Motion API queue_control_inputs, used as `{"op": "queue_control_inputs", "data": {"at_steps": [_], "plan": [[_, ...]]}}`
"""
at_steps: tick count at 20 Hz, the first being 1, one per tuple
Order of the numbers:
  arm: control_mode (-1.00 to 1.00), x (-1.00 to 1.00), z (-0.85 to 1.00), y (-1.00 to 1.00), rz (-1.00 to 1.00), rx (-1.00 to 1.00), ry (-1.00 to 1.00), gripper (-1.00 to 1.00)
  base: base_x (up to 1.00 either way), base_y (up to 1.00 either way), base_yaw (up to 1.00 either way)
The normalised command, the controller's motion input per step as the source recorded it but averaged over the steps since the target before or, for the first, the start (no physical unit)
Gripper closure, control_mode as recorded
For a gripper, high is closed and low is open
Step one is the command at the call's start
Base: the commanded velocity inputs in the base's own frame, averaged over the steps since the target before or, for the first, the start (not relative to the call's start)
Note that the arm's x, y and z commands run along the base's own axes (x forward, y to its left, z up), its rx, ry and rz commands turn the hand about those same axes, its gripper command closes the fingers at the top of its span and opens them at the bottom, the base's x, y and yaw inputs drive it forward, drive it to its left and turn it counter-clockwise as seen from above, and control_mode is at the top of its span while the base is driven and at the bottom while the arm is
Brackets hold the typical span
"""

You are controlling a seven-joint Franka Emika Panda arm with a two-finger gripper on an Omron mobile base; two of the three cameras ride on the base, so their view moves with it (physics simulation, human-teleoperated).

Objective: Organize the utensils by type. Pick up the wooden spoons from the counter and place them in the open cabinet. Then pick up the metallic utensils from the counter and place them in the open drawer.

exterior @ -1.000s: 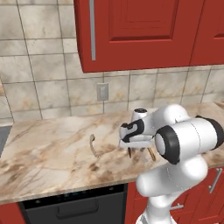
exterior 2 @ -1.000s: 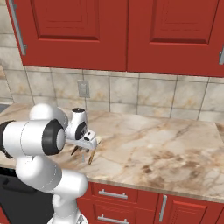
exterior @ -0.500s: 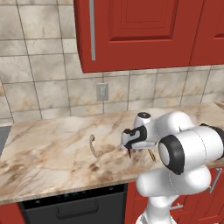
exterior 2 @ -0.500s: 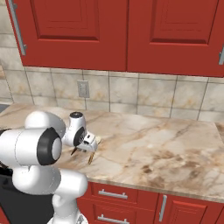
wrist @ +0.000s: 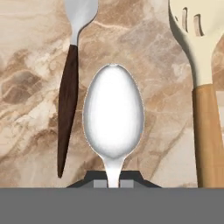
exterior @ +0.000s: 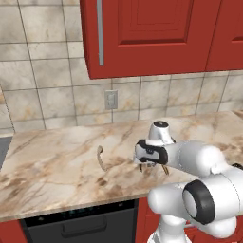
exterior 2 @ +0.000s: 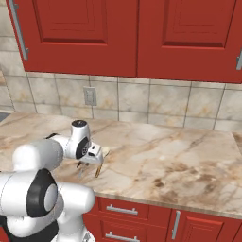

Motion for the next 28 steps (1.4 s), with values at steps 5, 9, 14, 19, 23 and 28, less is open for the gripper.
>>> {"op": "queue_control_inputs", "data": {"at_steps": [5,9,14,19,23,28], "plan": [[-1.00,-0.44,0.62,0.00,0.05,0.00,-0.05,1.00,0.00,0.00,0.00],[-1.00,-0.49,0.74,0.00,0.06,0.00,-0.10,1.00,0.00,0.00,0.00],[-1.00,-0.66,0.61,0.00,0.05,0.00,-0.16,1.00,0.00,0.00,0.00],[-1.00,-0.60,0.66,0.00,0.06,0.00,-0.14,1.00,0.00,0.00,0.00],[-1.00,-0.50,0.74,0.00,0.07,0.00,-0.18,1.00,0.00,0.00,0.00],[-1.00,-0.37,0.73,0.00,0.11,0.00,-0.17,1.00,0.00,0.00,0.00]]}}
